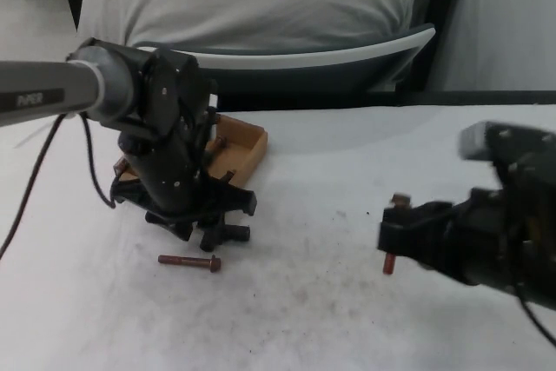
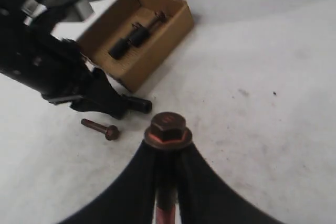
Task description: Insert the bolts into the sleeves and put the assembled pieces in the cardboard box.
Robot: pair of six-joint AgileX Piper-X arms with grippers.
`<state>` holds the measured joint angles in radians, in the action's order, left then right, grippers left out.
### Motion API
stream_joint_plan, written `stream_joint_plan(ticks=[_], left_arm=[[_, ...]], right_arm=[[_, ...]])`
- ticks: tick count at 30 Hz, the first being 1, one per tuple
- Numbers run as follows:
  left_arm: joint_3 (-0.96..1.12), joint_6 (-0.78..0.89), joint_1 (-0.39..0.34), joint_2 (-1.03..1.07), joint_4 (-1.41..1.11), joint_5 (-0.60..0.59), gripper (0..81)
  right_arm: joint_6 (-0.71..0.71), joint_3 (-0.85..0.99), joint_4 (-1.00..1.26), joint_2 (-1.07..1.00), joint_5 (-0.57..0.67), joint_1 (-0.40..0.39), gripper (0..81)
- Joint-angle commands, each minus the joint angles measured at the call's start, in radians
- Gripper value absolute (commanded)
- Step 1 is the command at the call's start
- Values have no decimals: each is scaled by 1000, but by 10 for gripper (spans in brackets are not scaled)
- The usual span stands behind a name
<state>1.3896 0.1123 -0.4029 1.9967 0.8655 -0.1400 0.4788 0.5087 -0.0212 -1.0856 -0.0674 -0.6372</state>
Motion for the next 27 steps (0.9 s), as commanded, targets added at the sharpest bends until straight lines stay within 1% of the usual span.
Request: stream_joint_plan(ticks=[1, 6, 12, 13, 15, 18, 20, 21, 27], left_arm=[[25, -8, -10, 9, 4, 30, 435], [52, -8, -18, 48, 21, 45, 435], [58, -1, -18, 84, 82, 45, 434], [58, -1, -18, 88, 89, 45, 420], [58, -1, -18, 90, 99, 42, 351], [63, -29, -18, 90, 109, 30, 146], [65, -54, -18, 85, 121, -13, 20], [65, -61, -18, 79, 123, -28, 5], [64, -75, -18, 1, 127, -42, 4]], right_arm=[[-39, -15, 12, 88, 11, -1, 2], [-45, -18, 11, 140, 31, -1, 2], [-45, -18, 9, 143, 41, -1, 2], [-51, -18, 9, 143, 56, -1, 2], [-84, -18, 9, 143, 90, -1, 2], [-105, -18, 9, 143, 114, -1, 2], [-105, -18, 9, 143, 114, -1, 2], [-105, -18, 9, 143, 114, -1, 2], [-105, -18, 9, 143, 116, -1, 2]])
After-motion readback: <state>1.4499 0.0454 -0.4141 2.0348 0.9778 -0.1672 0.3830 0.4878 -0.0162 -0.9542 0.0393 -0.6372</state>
